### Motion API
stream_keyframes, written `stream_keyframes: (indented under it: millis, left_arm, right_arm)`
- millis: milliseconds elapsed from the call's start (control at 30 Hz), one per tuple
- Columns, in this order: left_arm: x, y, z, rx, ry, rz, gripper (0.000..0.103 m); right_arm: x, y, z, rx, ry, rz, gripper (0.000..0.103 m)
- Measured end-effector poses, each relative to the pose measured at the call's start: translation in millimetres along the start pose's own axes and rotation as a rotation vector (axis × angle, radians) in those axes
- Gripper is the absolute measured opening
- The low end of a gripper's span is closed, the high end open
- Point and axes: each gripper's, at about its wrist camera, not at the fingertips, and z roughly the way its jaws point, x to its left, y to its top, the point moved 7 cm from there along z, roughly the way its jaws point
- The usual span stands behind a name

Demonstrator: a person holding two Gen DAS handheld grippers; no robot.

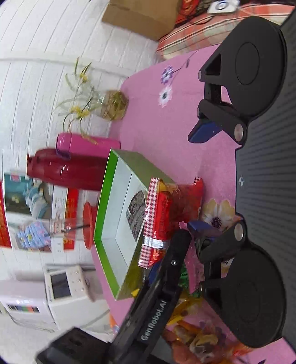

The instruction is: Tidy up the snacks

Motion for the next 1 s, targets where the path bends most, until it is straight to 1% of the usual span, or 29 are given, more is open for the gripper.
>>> stream_keyframes:
  millis: [33,133,167,200,233,300,333,367,400,433,467,500,533,567,600,633,667,767,900,1000]
  left_arm:
    - [2.7,0.4,2.7,0.003,-0.004,-0.004,0.059]
    - [10.4,3.9,9.1,-0.007,0.018,0.010,0.057]
    - [12.9,5.4,10.3,-0.011,0.018,0.012,0.053]
    - [15.3,6.8,10.7,-0.016,0.019,0.010,0.051]
    - [17.9,7.9,10.9,-0.020,0.017,0.006,0.051]
    - [20.1,10.2,11.9,-0.024,-0.021,-0.007,0.051]
    - [20.7,10.9,12.1,-0.024,-0.027,-0.012,0.051]
    - [20.3,11.5,12.4,-0.022,-0.033,-0.013,0.052]
    - [19.4,12.2,12.2,-0.023,-0.023,-0.011,0.052]
    - [19.0,12.0,11.1,-0.023,-0.019,-0.010,0.051]
    - [18.9,12.0,8.7,-0.024,-0.016,-0.012,0.046]
    - [18.9,11.4,6.0,-0.021,-0.015,-0.013,0.042]
    - [18.1,10.6,2.9,-0.020,-0.021,-0.014,0.039]
    - [16.9,10.1,-1.0,-0.022,-0.027,-0.016,0.034]
    - [15.7,10.6,-5.2,-0.025,-0.037,-0.022,0.033]
    - [13.8,11.8,-9.9,-0.033,-0.048,-0.030,0.032]
    - [11.5,14.1,-15.1,-0.044,-0.055,-0.032,0.032]
    - [6.2,28.1,-33.7,-0.103,-0.047,-0.015,0.031]
    - [10.9,47.9,-53.2,-0.155,-0.053,-0.023,0.031]
    - [19.1,64.0,-64.2,-0.191,-0.023,-0.014,0.031]
  right_arm:
    - [1.1,0.5,4.3,-0.004,0.016,-0.031,0.103]
    - [2.0,3.8,16.3,-0.014,0.033,-0.088,0.103]
    - [2.5,4.9,19.7,-0.015,0.045,-0.095,0.103]
    - [3.2,5.7,22.2,-0.016,0.058,-0.098,0.097]
    - [4.4,6.5,25.0,-0.015,0.072,-0.106,0.095]
    - [8.7,6.4,30.8,-0.006,0.101,-0.142,0.093]
    - [11.5,6.9,31.5,-0.013,0.117,-0.150,0.091]
    - [14.8,8.2,32.8,-0.016,0.135,-0.153,0.081]
    - [17.1,9.7,34.8,-0.004,0.130,-0.150,0.075]
    - [18.8,11.0,35.4,0.011,0.111,-0.150,0.073]
    - [20.7,12.4,34.5,0.020,0.098,-0.152,0.066]
    - [22.0,13.0,31.2,0.019,0.087,-0.154,0.052]
    - [22.5,14.4,26.2,0.012,0.080,-0.148,0.048]
    - [22.3,16.7,20.4,0.005,0.074,-0.135,0.040]
    - [21.8,20.5,13.5,-0.008,0.071,-0.121,0.033]
    - [21.6,26.0,7.2,-0.024,0.063,-0.112,0.030]
    - [22.3,31.7,2.2,-0.039,0.056,-0.111,0.029]
    - [26.6,48.5,-9.5,-0.091,0.035,-0.129,0.029]
    - [29.3,70.2,-14.8,-0.157,0.035,-0.124,0.029]
    - [34.6,87.9,-7.9,-0.198,0.030,-0.119,0.030]
